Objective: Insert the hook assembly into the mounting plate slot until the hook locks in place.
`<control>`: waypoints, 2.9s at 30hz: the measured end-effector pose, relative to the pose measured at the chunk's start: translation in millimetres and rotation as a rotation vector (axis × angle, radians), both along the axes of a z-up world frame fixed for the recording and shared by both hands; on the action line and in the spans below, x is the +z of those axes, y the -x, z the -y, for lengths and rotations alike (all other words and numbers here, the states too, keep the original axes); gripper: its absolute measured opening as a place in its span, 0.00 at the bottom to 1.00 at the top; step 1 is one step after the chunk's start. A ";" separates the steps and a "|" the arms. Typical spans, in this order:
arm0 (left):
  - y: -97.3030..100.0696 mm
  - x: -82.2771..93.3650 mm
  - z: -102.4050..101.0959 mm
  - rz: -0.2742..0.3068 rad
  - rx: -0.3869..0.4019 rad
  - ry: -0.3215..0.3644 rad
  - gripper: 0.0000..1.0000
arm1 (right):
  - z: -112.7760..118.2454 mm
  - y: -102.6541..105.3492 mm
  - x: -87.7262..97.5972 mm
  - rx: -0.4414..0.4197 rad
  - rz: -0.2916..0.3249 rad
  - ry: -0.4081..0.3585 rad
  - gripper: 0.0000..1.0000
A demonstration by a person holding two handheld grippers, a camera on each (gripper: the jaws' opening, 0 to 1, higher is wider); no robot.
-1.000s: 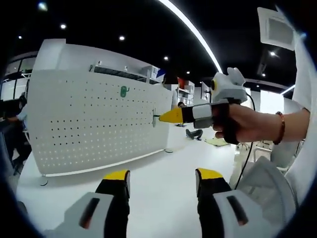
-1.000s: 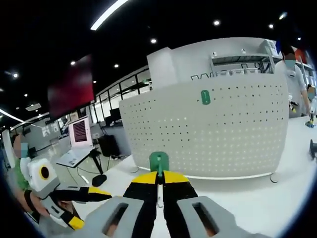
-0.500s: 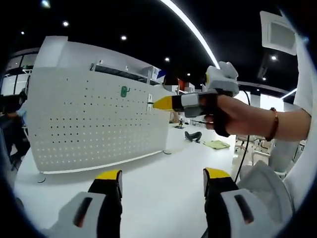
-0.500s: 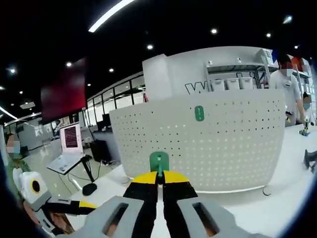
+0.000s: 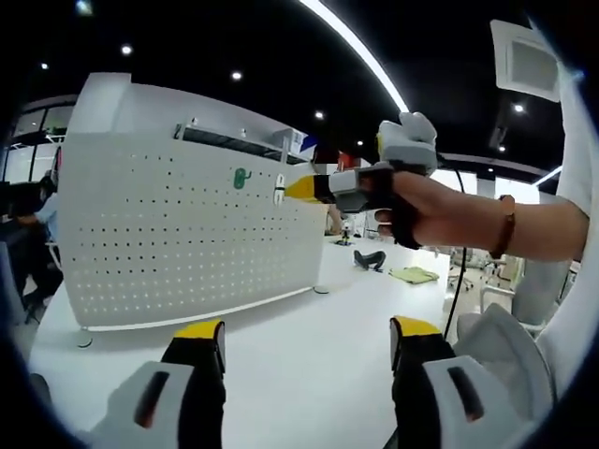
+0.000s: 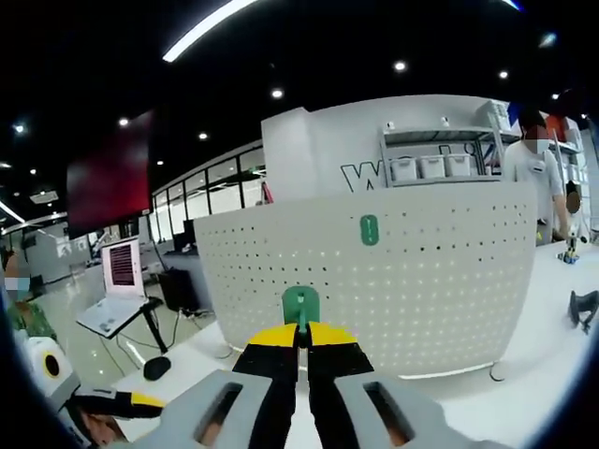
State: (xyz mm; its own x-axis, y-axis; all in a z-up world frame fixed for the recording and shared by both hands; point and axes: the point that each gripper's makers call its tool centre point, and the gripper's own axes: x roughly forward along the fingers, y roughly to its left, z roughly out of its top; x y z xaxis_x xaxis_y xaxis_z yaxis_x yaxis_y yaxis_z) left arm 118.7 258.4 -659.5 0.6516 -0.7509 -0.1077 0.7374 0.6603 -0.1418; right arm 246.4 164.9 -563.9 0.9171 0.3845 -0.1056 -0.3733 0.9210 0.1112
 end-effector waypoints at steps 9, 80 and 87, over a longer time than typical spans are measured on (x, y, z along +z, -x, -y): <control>1.3 5.0 -4.7 0.007 0.008 0.021 0.75 | 5.6 -9.5 0.1 -0.043 -0.001 -0.004 0.01; 5.2 -6.7 -34.7 -0.020 0.016 -0.006 0.83 | -12.1 -94.0 39.7 -0.148 0.040 -0.032 0.01; -2.2 -4.6 -41.1 -0.010 0.022 -0.009 0.82 | -13.5 -102.7 39.4 -0.163 0.045 -0.011 0.01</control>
